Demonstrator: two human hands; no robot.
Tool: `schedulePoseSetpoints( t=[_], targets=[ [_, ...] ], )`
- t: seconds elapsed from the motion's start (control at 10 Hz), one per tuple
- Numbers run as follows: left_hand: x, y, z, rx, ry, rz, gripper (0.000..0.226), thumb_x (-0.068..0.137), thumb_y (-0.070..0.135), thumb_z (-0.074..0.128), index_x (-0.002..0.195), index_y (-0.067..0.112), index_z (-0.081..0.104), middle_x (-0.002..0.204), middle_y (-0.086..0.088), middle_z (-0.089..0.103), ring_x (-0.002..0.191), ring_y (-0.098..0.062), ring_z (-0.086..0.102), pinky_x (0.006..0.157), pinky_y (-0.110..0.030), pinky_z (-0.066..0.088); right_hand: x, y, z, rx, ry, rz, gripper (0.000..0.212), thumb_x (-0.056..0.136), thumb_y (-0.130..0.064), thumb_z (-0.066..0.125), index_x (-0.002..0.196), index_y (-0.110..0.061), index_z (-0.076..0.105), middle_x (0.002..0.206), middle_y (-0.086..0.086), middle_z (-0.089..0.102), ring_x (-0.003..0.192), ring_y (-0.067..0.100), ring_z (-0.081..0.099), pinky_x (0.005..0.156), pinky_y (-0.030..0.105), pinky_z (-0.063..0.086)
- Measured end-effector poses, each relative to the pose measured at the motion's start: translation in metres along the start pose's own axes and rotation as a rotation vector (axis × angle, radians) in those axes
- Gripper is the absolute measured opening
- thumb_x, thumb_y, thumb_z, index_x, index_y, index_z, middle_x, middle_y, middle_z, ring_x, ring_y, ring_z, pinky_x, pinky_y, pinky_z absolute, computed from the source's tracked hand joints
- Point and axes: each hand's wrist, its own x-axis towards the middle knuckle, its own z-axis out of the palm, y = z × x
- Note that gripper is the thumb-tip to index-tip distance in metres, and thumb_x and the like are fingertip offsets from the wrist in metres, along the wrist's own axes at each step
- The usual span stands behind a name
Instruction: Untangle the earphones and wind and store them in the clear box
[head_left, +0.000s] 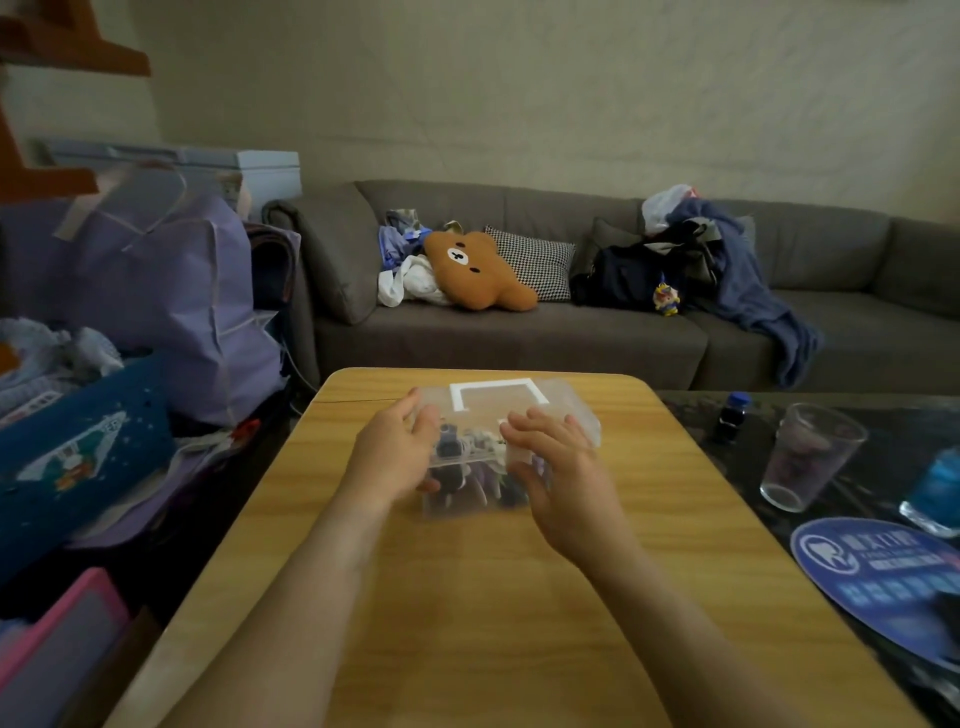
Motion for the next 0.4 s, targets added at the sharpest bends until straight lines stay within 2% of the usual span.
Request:
schedulePoseSetpoints(
  t=[0.1, 0.2, 0.3, 0.4],
  targets=[
    [0.003, -0.006, -0.003, -0.182, -0.099, -0.038, 0.051, 0.104, 0.039, 0.047, 0.153, 0.029, 0.035, 0.138, 0.001, 0.055, 0.099, -0.019, 0.068, 0.07, -0.038, 0.062, 0.003, 0.0, 0.01, -0.103, 0.104, -0.03, 0.034, 0.091, -0.019, 0.07, 0.124, -0.028, 0.068, 0.129, -0.013, 0.065, 0.129, 0.005, 0.048, 0.113, 0.031, 0.032],
    [-0.005, -0.006, -0.001, -0.316, -0.145, -0.055, 0.041, 0.104, 0.028, 0.048, 0.145, 0.026, 0.046, 0.131, 0.002, 0.062, 0.108, -0.016, 0.065, 0.089, -0.038, 0.057, 0.017, -0.007, 0.015, -0.135, 0.145, 0.017, 0.035, 0.087, -0.017, 0.073, 0.121, -0.027, 0.068, 0.123, -0.01, 0.066, 0.123, 0.011, 0.051, 0.109, 0.034, 0.033],
    [-0.014, -0.01, 0.004, -0.179, -0.032, -0.065, 0.044, 0.1, 0.025, 0.057, 0.143, 0.02, 0.047, 0.128, 0.007, 0.055, 0.119, -0.019, 0.057, 0.096, -0.036, 0.049, 0.034, -0.015, 0.018, -0.163, 0.091, 0.042, 0.038, 0.087, -0.014, 0.072, 0.124, -0.022, 0.067, 0.124, -0.004, 0.065, 0.122, 0.02, 0.053, 0.11, 0.038, 0.035],
    [-0.025, -0.011, 0.002, -0.119, -0.013, -0.066, 0.024, 0.098, 0.024, 0.06, 0.122, 0.018, 0.061, 0.12, -0.001, 0.063, 0.111, -0.02, 0.06, 0.092, -0.036, 0.05, 0.04, -0.026, 0.012, -0.209, 0.032, 0.033, 0.037, 0.098, -0.03, 0.06, 0.134, -0.022, 0.061, 0.139, -0.001, 0.058, 0.133, 0.019, 0.046, 0.116, 0.037, 0.033]
  ],
)
